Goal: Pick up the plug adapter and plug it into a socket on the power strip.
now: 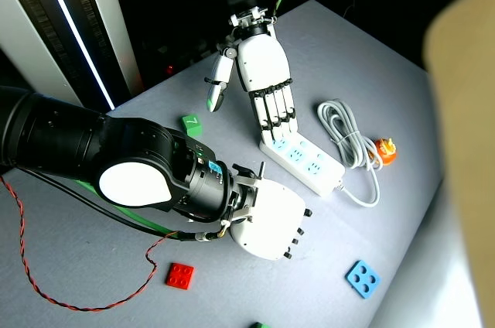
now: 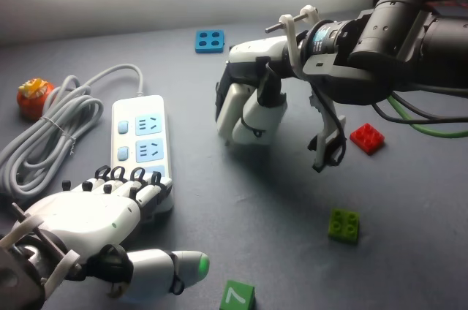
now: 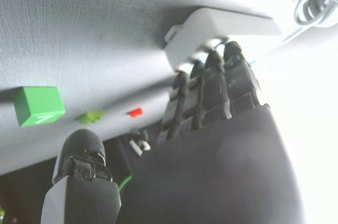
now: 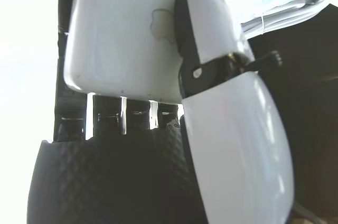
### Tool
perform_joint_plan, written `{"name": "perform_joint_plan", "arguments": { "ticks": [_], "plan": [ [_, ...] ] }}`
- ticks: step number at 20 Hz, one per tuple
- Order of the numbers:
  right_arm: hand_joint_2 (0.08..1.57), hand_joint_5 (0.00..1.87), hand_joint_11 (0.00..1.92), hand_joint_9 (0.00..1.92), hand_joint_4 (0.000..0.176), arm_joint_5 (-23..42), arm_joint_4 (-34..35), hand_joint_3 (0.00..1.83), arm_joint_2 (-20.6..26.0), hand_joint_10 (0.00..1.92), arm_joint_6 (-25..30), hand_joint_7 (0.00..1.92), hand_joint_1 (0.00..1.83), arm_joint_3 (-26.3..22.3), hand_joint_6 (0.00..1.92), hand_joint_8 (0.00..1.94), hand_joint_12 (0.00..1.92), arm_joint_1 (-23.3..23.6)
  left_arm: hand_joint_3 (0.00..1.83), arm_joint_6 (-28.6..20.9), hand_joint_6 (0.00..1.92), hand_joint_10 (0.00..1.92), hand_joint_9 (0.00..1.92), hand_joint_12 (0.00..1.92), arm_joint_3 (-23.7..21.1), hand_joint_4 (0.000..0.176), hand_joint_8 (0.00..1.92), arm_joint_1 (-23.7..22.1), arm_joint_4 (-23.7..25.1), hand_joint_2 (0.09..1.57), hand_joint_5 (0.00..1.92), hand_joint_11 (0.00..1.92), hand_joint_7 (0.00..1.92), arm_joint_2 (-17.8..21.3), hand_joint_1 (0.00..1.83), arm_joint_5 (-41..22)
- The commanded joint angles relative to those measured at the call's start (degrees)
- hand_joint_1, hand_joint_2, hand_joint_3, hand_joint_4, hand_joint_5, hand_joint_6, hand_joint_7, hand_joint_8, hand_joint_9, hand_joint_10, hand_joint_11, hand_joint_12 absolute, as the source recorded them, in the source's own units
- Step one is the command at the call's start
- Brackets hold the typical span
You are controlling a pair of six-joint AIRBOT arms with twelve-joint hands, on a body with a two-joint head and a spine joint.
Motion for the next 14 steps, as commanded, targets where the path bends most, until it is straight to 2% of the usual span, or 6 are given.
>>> {"name": "perform_joint_plan", "arguments": {
  "ticks": [1,3,6,12,13,14],
  "plan": [
    [1.11,0.90,0.74,0.93,0.000,4.5,-0.1,0.00,0.7,1.16,0.1,1.03,1.38,-0.1,0.99,0.93,0.95,0.5,0.00,0.0,0.00,0.00,0.00,0.00,-0.2,0.000,0.00,0.1,0.8,1.15,0.00,0.00,0.00,-0.1,0.00,-1.7],
    [1.11,0.91,0.73,0.91,0.000,4.5,-0.1,0.00,1.5,1.18,-0.3,1.02,1.38,-0.9,0.95,0.97,0.97,1.0,0.00,0.2,0.00,0.00,0.00,0.00,-0.2,0.000,0.00,0.2,0.8,1.14,0.00,0.01,0.00,-0.1,0.00,-1.7],
    [1.11,0.91,0.73,0.91,0.000,3.5,-0.1,0.00,2.8,1.18,-3.8,1.02,1.38,-3.3,0.95,0.96,0.97,2.5,0.00,0.4,0.00,0.00,0.00,0.00,-0.2,0.000,0.00,0.2,0.8,1.14,0.00,0.00,0.00,-0.1,0.00,-1.7],
    [1.11,0.89,0.73,0.90,0.000,-8.4,-0.1,0.00,2.2,1.19,-5.2,1.04,1.38,-4.1,0.97,0.94,0.97,6.8,0.00,0.6,0.00,0.00,0.00,0.00,-0.3,0.000,0.00,0.1,0.8,1.14,0.00,0.01,0.00,-0.2,0.00,-1.7],
    [1.11,0.89,0.73,0.90,0.000,-9.6,-1.3,0.00,2.1,1.19,-4.5,1.04,1.38,-4.3,0.97,0.95,0.97,7.5,0.00,0.6,0.00,0.00,0.00,0.00,-0.3,0.000,0.00,0.1,0.8,1.14,0.00,0.01,0.00,-0.2,0.00,-1.7],
    [1.11,0.89,0.73,0.90,0.000,-10.9,-5.2,0.00,1.9,1.18,-2.9,1.04,1.38,-5.0,0.97,0.95,0.97,8.1,0.00,0.6,0.00,0.00,0.00,0.00,-0.2,0.000,0.00,-0.1,0.8,1.14,0.00,0.00,0.00,-0.2,0.00,-1.7]
  ]
}}
